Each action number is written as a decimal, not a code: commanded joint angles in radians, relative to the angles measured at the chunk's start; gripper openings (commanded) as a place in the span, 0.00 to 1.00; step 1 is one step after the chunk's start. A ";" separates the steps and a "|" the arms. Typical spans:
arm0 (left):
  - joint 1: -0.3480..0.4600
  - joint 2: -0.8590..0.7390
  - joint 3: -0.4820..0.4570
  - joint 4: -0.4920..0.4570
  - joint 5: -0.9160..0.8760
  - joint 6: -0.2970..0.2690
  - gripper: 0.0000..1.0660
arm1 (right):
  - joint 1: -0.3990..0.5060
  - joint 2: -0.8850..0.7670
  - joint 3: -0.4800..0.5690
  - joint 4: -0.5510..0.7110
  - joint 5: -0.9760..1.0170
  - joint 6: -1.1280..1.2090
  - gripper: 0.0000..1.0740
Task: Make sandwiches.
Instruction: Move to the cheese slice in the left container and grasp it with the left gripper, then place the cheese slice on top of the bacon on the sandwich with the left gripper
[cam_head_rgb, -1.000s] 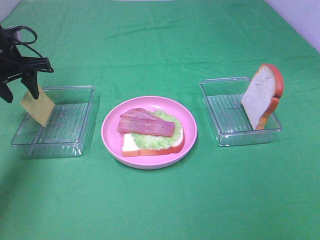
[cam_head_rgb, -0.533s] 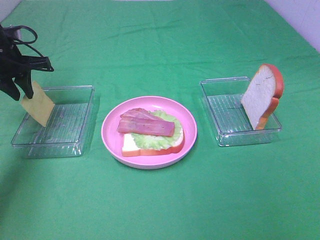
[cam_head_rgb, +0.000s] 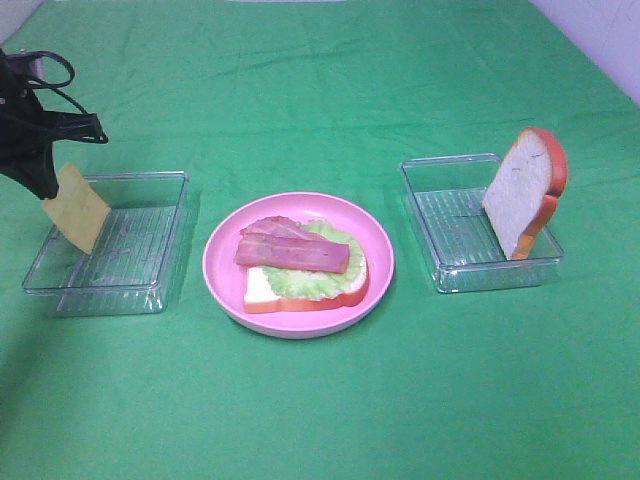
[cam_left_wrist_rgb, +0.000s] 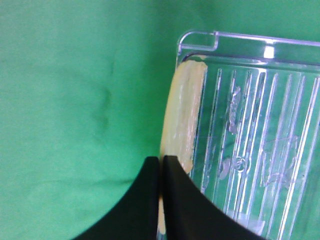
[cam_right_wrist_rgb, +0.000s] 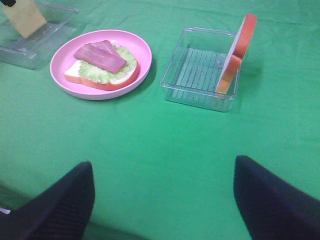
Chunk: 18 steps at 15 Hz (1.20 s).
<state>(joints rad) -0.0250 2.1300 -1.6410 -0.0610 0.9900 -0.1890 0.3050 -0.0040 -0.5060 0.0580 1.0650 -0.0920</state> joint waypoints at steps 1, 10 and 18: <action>-0.005 0.001 0.006 -0.016 -0.008 0.004 0.00 | 0.006 -0.020 0.004 -0.006 -0.008 -0.004 0.66; -0.005 -0.038 -0.036 -0.074 0.013 0.024 0.00 | 0.006 -0.020 0.004 -0.006 -0.008 -0.004 0.66; -0.135 -0.099 -0.044 -0.270 -0.069 0.115 0.00 | 0.006 -0.020 0.004 -0.006 -0.008 -0.004 0.66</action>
<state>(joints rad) -0.1540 2.0380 -1.6840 -0.3120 0.9330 -0.0830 0.3050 -0.0040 -0.5060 0.0580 1.0650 -0.0920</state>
